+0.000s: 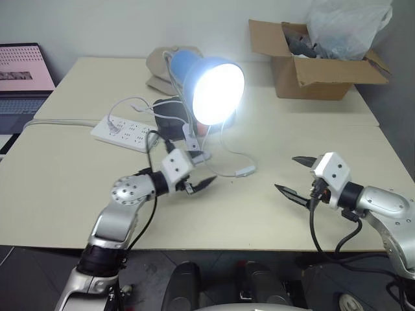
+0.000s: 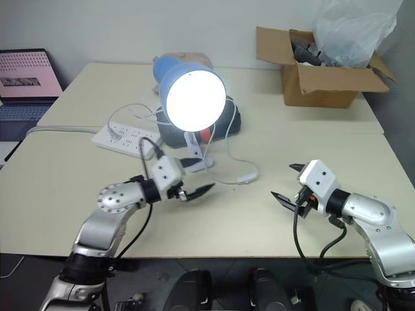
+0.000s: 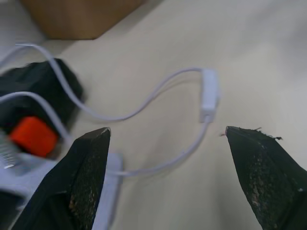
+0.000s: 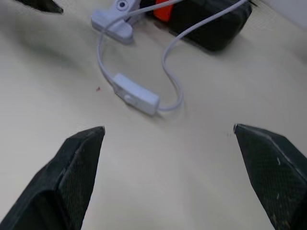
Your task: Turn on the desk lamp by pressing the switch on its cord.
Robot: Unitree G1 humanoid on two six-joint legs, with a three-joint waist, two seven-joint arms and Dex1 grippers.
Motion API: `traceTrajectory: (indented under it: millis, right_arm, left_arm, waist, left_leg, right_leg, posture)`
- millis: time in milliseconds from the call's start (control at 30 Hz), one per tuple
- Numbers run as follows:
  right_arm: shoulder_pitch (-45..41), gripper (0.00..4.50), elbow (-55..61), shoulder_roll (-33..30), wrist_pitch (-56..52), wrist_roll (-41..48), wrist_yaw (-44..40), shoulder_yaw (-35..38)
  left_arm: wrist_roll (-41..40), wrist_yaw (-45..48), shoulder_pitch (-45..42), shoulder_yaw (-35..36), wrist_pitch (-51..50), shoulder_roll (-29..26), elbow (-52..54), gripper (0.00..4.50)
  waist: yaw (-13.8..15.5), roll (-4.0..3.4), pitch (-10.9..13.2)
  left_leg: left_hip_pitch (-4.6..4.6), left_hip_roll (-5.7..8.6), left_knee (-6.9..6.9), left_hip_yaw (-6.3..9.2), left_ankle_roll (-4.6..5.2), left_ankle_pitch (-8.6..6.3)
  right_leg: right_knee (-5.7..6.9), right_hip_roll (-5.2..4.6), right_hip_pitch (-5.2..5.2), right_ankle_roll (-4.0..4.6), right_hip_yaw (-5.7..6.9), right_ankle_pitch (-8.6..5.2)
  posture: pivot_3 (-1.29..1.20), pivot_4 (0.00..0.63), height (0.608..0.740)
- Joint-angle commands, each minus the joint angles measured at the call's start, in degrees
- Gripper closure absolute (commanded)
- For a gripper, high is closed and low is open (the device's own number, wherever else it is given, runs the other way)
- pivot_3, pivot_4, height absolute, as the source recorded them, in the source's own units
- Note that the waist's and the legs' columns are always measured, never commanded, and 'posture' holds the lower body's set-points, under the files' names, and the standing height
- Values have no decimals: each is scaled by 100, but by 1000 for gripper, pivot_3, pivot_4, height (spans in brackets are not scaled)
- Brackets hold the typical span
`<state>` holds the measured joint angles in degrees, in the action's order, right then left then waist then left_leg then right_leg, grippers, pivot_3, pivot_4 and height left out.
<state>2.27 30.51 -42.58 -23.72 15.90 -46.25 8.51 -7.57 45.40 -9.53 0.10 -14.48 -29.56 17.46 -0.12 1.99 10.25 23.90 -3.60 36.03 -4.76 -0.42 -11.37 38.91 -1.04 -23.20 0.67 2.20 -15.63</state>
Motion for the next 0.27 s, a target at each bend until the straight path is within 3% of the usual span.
traceTrajectory:
  millis: [33, 267]
  right_arm:
    - [115, 0, -144, -146, 464, 182, -299, 426]
    - [-93, 0, -393, -222, 577, 288, -508, 357]
  left_arm:
    - [-704, 157, 593, 593, -592, -327, 832, 509]
    - [-1381, 492, 1237, 936, -1045, -835, 1252, 509]
  waist:
    - [-23, -1, 1]
    - [1, -2, 0]
  left_leg:
    - [0, -1, -1, -2, 0, 0]
    - [-11, -2, 3, 11, 0, 1]
  right_leg:
    - [2, 0, -2, 1, 0, 0]
    - [9, 1, 0, 12, 8, -2]
  posture:
    - [0, 150, 740]
    - [0, 150, 740]
